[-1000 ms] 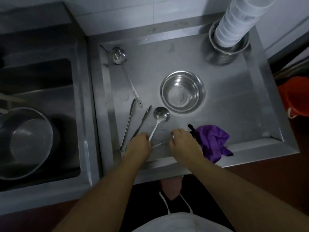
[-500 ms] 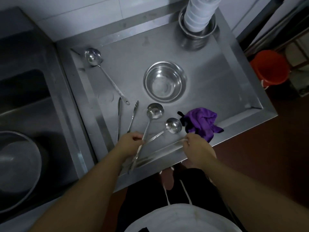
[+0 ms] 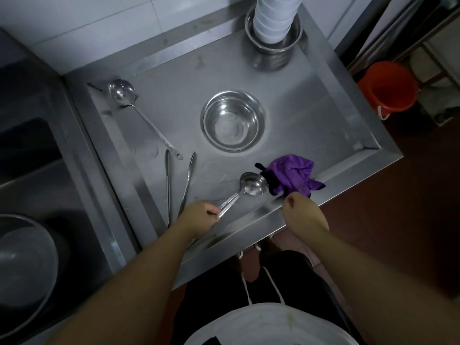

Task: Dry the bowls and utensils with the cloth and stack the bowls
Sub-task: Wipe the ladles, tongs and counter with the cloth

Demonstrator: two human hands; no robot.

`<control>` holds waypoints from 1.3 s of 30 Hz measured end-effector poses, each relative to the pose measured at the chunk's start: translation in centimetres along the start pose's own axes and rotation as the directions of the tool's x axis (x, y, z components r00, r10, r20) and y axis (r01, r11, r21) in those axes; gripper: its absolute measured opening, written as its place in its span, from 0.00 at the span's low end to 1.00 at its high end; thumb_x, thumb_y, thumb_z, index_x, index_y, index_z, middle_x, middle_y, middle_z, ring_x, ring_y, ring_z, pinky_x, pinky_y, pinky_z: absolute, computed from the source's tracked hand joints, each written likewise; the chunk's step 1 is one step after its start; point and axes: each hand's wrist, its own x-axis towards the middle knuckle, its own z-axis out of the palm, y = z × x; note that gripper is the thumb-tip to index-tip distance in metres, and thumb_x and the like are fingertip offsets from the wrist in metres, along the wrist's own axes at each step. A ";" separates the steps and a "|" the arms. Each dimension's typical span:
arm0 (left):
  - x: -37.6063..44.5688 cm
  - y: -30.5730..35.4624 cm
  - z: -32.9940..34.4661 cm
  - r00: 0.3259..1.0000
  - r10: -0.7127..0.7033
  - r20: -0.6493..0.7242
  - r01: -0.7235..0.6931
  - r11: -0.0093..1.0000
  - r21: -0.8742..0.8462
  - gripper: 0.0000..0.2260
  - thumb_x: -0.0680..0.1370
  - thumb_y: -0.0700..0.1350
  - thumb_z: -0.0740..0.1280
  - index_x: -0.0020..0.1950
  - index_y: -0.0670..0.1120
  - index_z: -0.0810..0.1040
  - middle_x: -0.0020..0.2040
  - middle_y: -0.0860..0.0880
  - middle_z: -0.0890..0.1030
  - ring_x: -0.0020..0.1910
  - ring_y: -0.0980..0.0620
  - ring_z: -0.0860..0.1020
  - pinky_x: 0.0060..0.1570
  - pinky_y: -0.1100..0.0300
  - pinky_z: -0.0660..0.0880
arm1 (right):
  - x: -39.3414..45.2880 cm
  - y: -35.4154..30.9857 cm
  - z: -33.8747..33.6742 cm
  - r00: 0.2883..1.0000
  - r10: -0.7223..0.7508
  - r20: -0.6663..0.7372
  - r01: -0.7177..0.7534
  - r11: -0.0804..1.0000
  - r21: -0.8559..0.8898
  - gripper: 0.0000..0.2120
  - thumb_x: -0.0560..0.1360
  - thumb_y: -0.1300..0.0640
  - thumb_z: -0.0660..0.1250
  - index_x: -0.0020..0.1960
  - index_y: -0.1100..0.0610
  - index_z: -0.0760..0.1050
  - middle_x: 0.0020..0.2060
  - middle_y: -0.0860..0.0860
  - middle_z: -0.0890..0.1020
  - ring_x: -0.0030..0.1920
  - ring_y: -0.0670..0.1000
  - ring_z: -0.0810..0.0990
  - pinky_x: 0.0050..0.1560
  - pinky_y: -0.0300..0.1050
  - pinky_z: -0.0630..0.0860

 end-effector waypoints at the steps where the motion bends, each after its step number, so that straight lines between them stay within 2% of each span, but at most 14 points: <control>1: 0.1 0.0 0.1 1.000 -0.001 -0.010 0.001 1.000 0.014 0.12 0.79 0.44 0.73 0.62 0.49 0.87 0.59 0.51 0.86 0.54 0.56 0.80 0.55 0.66 0.70 | 0.0 0.2 0.1 1.000 -0.012 0.005 0.012 0.999 0.031 0.10 0.84 0.63 0.57 0.61 0.62 0.74 0.56 0.60 0.79 0.51 0.58 0.79 0.45 0.46 0.69; 3: 0.3 -0.2 0.1 0.999 -0.003 -0.039 0.004 1.000 0.031 0.11 0.79 0.43 0.71 0.59 0.51 0.88 0.55 0.52 0.87 0.54 0.52 0.82 0.52 0.63 0.72 | 0.6 0.7 0.2 0.995 -0.074 -0.061 0.072 0.997 -0.028 0.07 0.84 0.59 0.57 0.51 0.58 0.72 0.46 0.55 0.78 0.47 0.60 0.79 0.44 0.46 0.67; 5: 0.4 -0.3 0.1 0.999 0.017 -0.049 -0.014 0.998 0.061 0.10 0.79 0.43 0.69 0.56 0.52 0.88 0.49 0.52 0.87 0.50 0.49 0.82 0.47 0.61 0.72 | 0.6 1.0 0.1 0.996 -0.069 -0.056 0.067 0.997 -0.043 0.08 0.83 0.55 0.57 0.48 0.56 0.72 0.41 0.51 0.75 0.44 0.59 0.77 0.44 0.47 0.68; 7: 0.4 -0.3 0.2 0.997 0.048 -0.055 -0.042 0.993 0.107 0.10 0.80 0.42 0.68 0.55 0.52 0.88 0.46 0.53 0.86 0.47 0.49 0.82 0.45 0.60 0.72 | 0.5 1.2 -0.1 0.998 -0.054 -0.040 0.053 0.998 -0.034 0.09 0.83 0.55 0.57 0.49 0.56 0.74 0.41 0.52 0.77 0.44 0.58 0.77 0.44 0.48 0.70; 12: 0.2 0.0 1.1 0.981 0.048 -0.189 -0.026 0.993 0.116 0.08 0.79 0.41 0.69 0.54 0.52 0.83 0.49 0.53 0.85 0.49 0.48 0.82 0.52 0.56 0.77 | 0.3 1.2 -0.5 0.998 -0.047 -0.033 0.046 0.999 -0.008 0.11 0.84 0.55 0.57 0.52 0.57 0.76 0.45 0.55 0.81 0.45 0.57 0.79 0.44 0.48 0.72; 16: 0.0 0.1 1.5 0.963 0.118 -0.241 -0.081 0.984 0.158 0.09 0.79 0.38 0.68 0.54 0.49 0.85 0.51 0.48 0.86 0.50 0.44 0.83 0.55 0.51 0.80 | 0.3 0.6 -0.4 0.996 -0.068 -0.061 0.067 0.998 -0.018 0.10 0.84 0.55 0.58 0.51 0.58 0.76 0.41 0.53 0.78 0.42 0.58 0.75 0.42 0.47 0.68; 19: -0.1 0.1 1.5 0.959 0.140 -0.248 -0.095 0.978 0.183 0.09 0.79 0.37 0.68 0.54 0.48 0.85 0.52 0.46 0.85 0.51 0.43 0.83 0.54 0.52 0.79 | 0.2 -0.3 -0.1 0.994 -0.100 -0.044 0.098 0.994 -0.041 0.10 0.85 0.55 0.57 0.48 0.57 0.73 0.37 0.51 0.75 0.41 0.59 0.76 0.40 0.48 0.67; 24: -0.8 0.3 0.6 0.961 0.129 -0.245 -0.092 0.983 0.159 0.10 0.79 0.39 0.67 0.57 0.47 0.84 0.55 0.46 0.85 0.53 0.44 0.82 0.54 0.53 0.78 | -0.1 -3.0 0.1 0.980 -0.199 0.007 0.199 0.973 -0.117 0.11 0.85 0.52 0.56 0.53 0.55 0.74 0.44 0.54 0.80 0.45 0.59 0.80 0.44 0.50 0.74; 26: -1.0 0.2 -0.3 0.948 0.142 -0.285 -0.099 0.982 0.161 0.10 0.80 0.41 0.67 0.58 0.47 0.83 0.56 0.46 0.84 0.54 0.44 0.82 0.53 0.53 0.77 | -0.3 -4.4 0.2 0.968 -0.249 0.027 0.250 0.952 -0.175 0.11 0.84 0.50 0.55 0.52 0.53 0.73 0.45 0.54 0.81 0.46 0.60 0.81 0.46 0.53 0.78; 28: -1.2 0.1 -1.6 0.928 0.154 -0.339 -0.107 0.982 0.154 0.08 0.81 0.43 0.66 0.58 0.48 0.82 0.54 0.47 0.83 0.51 0.46 0.81 0.50 0.55 0.75 | -0.4 -5.9 0.4 0.955 -0.294 0.041 0.296 0.932 -0.209 0.10 0.84 0.50 0.54 0.52 0.52 0.73 0.45 0.53 0.81 0.46 0.59 0.81 0.46 0.54 0.79; 33: -0.5 0.3 -7.2 0.853 0.117 -0.509 -0.060 0.990 0.126 0.06 0.82 0.46 0.63 0.47 0.48 0.77 0.44 0.47 0.77 0.42 0.44 0.78 0.41 0.51 0.75 | 0.0 -9.9 1.0 0.919 -0.384 0.090 0.394 0.874 -0.284 0.08 0.83 0.48 0.56 0.53 0.49 0.72 0.46 0.51 0.80 0.46 0.58 0.81 0.46 0.55 0.81; 35: 0.3 0.5 -9.8 0.818 0.063 -0.572 -0.027 0.997 0.070 0.05 0.82 0.46 0.64 0.49 0.46 0.77 0.47 0.45 0.78 0.44 0.43 0.79 0.44 0.50 0.77 | 0.4 -11.7 1.2 0.902 -0.418 0.107 0.430 0.847 -0.312 0.08 0.83 0.50 0.56 0.53 0.50 0.72 0.47 0.52 0.80 0.46 0.59 0.81 0.46 0.56 0.81; 39: 2.7 0.7 -13.9 0.796 -0.037 -0.604 0.042 0.999 -0.006 0.11 0.83 0.47 0.65 0.62 0.44 0.79 0.59 0.43 0.81 0.55 0.41 0.80 0.56 0.49 0.78 | 2.0 -15.7 1.2 0.857 -0.494 0.146 0.508 0.767 -0.391 0.06 0.83 0.54 0.56 0.50 0.53 0.70 0.51 0.54 0.81 0.52 0.59 0.81 0.54 0.55 0.80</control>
